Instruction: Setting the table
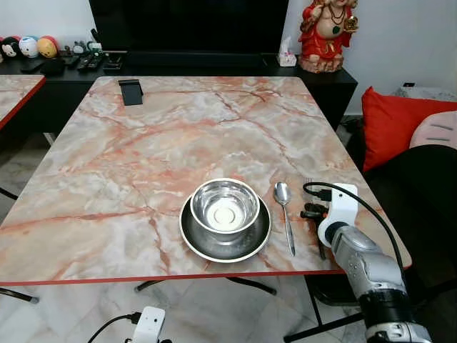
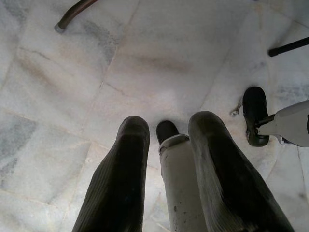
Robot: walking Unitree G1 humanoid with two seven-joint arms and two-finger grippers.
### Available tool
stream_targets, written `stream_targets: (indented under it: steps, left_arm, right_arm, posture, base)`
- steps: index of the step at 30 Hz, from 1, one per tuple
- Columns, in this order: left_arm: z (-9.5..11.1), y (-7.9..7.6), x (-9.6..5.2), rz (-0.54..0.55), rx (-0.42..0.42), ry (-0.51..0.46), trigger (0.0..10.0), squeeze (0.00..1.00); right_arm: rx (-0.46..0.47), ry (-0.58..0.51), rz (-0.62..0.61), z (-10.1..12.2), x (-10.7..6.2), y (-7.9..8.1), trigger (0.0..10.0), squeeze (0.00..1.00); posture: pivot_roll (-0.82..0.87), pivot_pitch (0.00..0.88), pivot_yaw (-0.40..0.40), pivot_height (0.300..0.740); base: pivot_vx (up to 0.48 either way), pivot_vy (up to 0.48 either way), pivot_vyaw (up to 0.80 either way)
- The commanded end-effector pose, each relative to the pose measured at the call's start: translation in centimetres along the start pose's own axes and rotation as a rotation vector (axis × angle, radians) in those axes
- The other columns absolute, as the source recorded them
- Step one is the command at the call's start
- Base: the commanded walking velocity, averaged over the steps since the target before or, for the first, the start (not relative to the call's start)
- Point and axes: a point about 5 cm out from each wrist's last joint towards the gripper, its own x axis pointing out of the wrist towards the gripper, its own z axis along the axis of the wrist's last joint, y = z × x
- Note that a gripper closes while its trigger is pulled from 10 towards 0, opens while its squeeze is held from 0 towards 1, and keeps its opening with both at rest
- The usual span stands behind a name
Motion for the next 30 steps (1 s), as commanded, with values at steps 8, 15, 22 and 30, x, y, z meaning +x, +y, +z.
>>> stream_targets:
  steps: [8, 15, 22, 30]
  left_arm:
    - [-0.2, -0.1, 0.0, 0.004, -0.013, 0.012, 10.0, 0.00]
    - [-0.2, -0.1, 0.0, 0.005, -0.014, 0.012, 10.0, 0.00]
    - [-0.2, -0.1, 0.0, 0.006, -0.014, 0.012, 10.0, 0.00]
    - [-0.2, -0.1, 0.0, 0.007, -0.013, 0.012, 10.0, 0.00]
  right_arm:
    - [0.011, -0.009, 0.019, 0.2, 0.7, 0.4, 10.0, 0.00]
    - [-0.008, 0.000, 0.005, -0.2, 1.2, 0.2, 10.0, 0.00]
    - [-0.022, 0.015, 0.005, -0.6, 1.3, 0.1, 10.0, 0.00]
    - [-0.028, 0.015, 0.015, -0.7, 1.5, 0.2, 10.0, 0.00]
  posture:
    - [-0.01, 0.000, -0.021, 0.740]
    - [0.00, 0.000, -0.024, 0.740]
    - [0.00, 0.000, -0.024, 0.740]
    - [0.00, 0.000, -0.023, 0.740]
  base:
    - [0.000, 0.000, 0.00]
    - [0.000, 0.000, 0.00]
    - [0.000, 0.000, 0.00]
    - [0.000, 0.000, 0.00]
